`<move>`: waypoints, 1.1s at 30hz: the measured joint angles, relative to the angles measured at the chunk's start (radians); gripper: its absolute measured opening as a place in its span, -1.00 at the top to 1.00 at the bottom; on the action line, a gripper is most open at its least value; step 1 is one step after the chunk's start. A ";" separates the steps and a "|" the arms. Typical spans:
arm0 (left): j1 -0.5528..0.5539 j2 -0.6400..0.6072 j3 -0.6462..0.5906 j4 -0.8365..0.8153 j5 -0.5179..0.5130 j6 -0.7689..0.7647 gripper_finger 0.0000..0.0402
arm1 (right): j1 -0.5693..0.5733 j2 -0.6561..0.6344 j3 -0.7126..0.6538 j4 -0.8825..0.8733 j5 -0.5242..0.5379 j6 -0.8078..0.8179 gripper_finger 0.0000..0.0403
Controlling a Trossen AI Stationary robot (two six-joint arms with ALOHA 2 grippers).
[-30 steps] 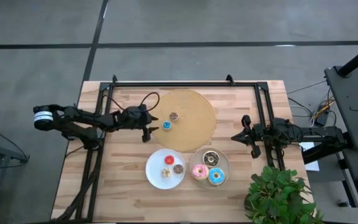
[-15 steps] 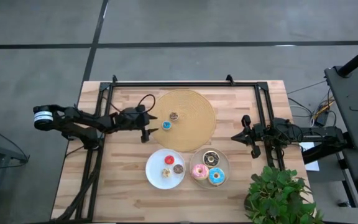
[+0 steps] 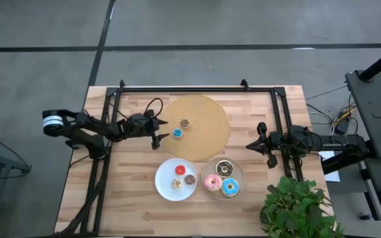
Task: Pick & Place donuts
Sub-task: Put the small blue donut on the white plate
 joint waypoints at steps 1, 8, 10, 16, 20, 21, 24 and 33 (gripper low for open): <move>0.001 0.015 0.001 0.010 0.000 -0.008 -0.26 | 0.000 0.000 0.000 0.000 0.000 0.000 0.96; 0.001 0.112 0.023 0.048 0.016 -0.028 -0.26 | 0.000 0.000 0.000 0.000 0.000 0.000 0.96; 0.001 0.140 0.026 0.072 0.024 -0.028 -0.26 | 0.000 0.000 0.000 0.000 0.000 -0.004 0.96; 0.001 0.223 0.026 0.142 0.044 -0.028 -0.26 | 0.000 0.000 0.000 0.000 0.000 -0.001 0.96; 0.001 0.264 0.026 0.189 0.044 -0.028 -0.26 | 0.000 0.000 0.000 0.000 0.000 -0.002 0.96; 0.001 0.273 0.026 0.197 0.044 -0.028 -0.26 | 0.000 0.000 0.000 0.000 0.000 0.000 0.96; 0.001 0.296 0.026 0.212 0.044 -0.025 -0.26 | 0.000 0.000 0.000 0.000 0.000 -0.002 0.96; 0.002 0.365 0.102 0.219 0.065 -0.017 -0.26 | 0.000 0.000 0.000 0.000 0.000 -0.004 0.96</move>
